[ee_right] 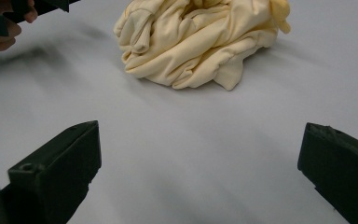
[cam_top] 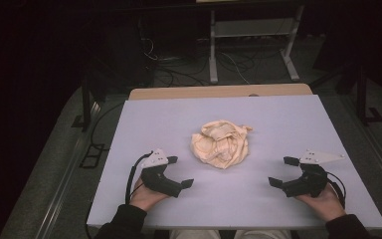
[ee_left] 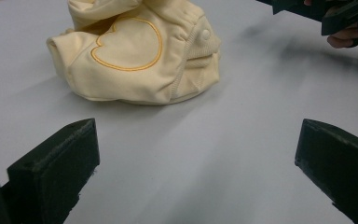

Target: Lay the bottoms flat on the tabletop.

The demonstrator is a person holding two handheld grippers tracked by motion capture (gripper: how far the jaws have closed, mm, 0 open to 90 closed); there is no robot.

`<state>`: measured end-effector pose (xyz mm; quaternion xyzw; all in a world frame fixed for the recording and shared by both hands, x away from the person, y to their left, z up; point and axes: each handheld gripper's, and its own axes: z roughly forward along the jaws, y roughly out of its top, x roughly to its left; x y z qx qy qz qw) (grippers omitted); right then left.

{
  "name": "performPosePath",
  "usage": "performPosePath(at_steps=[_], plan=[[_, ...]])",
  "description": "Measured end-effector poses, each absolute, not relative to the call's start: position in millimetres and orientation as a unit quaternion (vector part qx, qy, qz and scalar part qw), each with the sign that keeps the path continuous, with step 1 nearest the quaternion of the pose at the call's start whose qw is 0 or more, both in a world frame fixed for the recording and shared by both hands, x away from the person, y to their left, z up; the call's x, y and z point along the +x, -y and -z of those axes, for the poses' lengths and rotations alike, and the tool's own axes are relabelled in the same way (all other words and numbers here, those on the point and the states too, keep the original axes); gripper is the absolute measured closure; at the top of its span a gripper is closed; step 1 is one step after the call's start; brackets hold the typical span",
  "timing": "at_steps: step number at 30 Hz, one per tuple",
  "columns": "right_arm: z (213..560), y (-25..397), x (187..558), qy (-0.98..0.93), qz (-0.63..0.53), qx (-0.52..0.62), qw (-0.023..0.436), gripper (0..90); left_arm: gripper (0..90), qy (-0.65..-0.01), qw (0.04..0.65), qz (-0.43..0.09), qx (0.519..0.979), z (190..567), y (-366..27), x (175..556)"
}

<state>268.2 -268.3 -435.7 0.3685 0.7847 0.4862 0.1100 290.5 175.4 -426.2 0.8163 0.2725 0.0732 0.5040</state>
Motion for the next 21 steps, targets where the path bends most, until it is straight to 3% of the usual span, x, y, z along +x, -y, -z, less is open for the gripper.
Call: performPosePath(at_steps=[21], plan=[[435.2, 268.9, 268.0, -0.785, -0.485, 0.368, 0.11, 0.0, 0.0, -0.27, 0.501, -0.075, 0.819, 425.7, -175.6, 289.9]])
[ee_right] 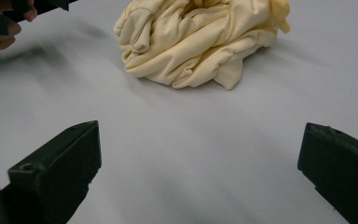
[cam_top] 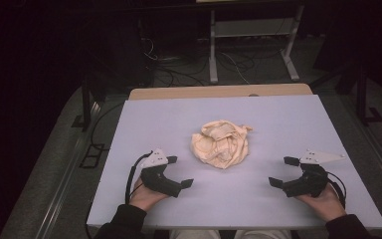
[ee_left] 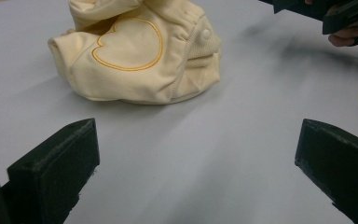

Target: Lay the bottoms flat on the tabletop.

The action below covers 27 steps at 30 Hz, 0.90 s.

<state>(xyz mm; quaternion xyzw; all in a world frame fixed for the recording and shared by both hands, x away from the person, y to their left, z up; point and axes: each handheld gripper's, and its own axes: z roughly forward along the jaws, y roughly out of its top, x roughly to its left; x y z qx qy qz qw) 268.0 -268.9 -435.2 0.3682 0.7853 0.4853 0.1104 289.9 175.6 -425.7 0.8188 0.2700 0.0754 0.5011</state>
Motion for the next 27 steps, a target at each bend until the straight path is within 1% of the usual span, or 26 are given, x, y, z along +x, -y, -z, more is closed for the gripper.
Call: performPosePath(at_steps=[12, 16, 21, 27], plan=[[432, 270, 272, -0.783, -0.485, 0.373, 0.112, 0.0, 0.0, -0.274, 0.498, -0.089, 0.818, 425, -174, 292], [428, 268, 276, -0.785, -0.483, 0.371, 0.11, 0.0, 0.0, -0.278, 0.501, -0.096, 0.814, 418, -174, 293], [413, 266, 283, -0.788, -0.484, 0.364, 0.112, 0.0, 0.0, -0.274, 0.493, -0.101, 0.819, 409, -172, 298], [407, 265, 290, -0.789, -0.484, 0.362, 0.111, 0.0, 0.0, -0.269, 0.489, -0.106, 0.823, 398, -170, 304]])
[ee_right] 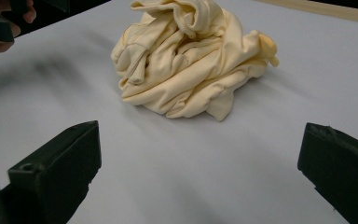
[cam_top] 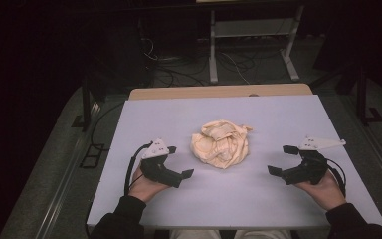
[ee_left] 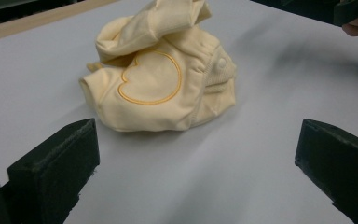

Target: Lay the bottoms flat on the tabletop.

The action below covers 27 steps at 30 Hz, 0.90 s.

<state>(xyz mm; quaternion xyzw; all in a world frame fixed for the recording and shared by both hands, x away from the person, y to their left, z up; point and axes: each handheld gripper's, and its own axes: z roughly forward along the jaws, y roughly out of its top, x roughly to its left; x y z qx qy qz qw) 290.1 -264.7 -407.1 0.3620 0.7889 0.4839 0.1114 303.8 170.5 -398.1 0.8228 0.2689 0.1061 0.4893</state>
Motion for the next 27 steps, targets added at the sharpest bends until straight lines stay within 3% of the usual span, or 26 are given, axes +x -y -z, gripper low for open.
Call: performPosePath(at_steps=[27], plan=[[383, 247, 333, -0.809, -0.462, 0.345, 0.119, 0.0, 0.0, -0.257, 0.469, -0.112, 0.837, 369, -164, 336]])
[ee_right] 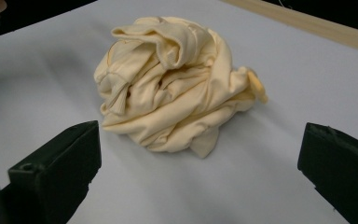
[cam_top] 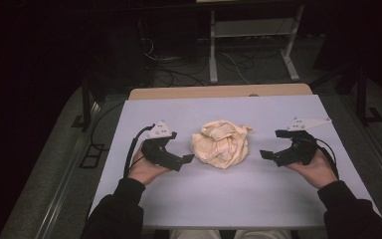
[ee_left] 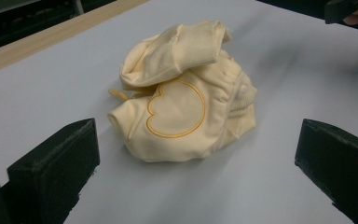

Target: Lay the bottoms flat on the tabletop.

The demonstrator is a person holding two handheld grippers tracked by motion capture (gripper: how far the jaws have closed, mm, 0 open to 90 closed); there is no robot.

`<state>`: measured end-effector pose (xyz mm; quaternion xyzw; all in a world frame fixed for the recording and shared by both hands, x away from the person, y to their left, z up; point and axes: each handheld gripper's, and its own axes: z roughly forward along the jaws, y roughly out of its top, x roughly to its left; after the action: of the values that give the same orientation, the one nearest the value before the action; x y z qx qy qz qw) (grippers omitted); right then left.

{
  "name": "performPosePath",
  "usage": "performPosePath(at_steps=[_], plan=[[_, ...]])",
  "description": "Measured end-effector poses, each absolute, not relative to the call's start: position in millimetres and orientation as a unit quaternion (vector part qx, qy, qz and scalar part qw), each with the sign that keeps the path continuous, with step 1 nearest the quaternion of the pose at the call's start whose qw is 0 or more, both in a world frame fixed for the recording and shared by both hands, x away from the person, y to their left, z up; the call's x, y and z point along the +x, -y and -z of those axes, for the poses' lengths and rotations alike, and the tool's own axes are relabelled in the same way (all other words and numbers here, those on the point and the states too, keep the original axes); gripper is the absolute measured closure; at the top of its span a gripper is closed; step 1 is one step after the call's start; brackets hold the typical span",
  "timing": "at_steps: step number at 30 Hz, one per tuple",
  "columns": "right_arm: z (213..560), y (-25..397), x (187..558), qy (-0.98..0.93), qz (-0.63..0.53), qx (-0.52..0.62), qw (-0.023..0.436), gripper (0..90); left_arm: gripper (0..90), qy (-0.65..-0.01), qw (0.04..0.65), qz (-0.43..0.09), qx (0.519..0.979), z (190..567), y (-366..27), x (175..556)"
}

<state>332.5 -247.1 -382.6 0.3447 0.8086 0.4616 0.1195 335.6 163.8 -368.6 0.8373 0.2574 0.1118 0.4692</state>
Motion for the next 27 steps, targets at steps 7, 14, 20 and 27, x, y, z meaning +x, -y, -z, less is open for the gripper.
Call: performPosePath(at_steps=[7, 14, 20, 27], plan=[[379, 238, 345, -0.818, -0.447, 0.34, 0.125, 0.0, 0.0, -0.259, 0.47, -0.111, 0.837, 364, -163, 344], [377, 226, 355, -0.824, -0.441, 0.334, 0.121, 0.0, 0.0, -0.262, 0.468, -0.109, 0.837, 365, -161, 351], [377, 216, 361, -0.828, -0.438, 0.328, 0.12, 0.0, 0.0, -0.264, 0.467, -0.103, 0.837, 369, -157, 357], [377, 202, 367, -0.831, -0.439, 0.32, 0.116, 0.0, 0.0, -0.268, 0.466, -0.098, 0.837, 374, -153, 363]])
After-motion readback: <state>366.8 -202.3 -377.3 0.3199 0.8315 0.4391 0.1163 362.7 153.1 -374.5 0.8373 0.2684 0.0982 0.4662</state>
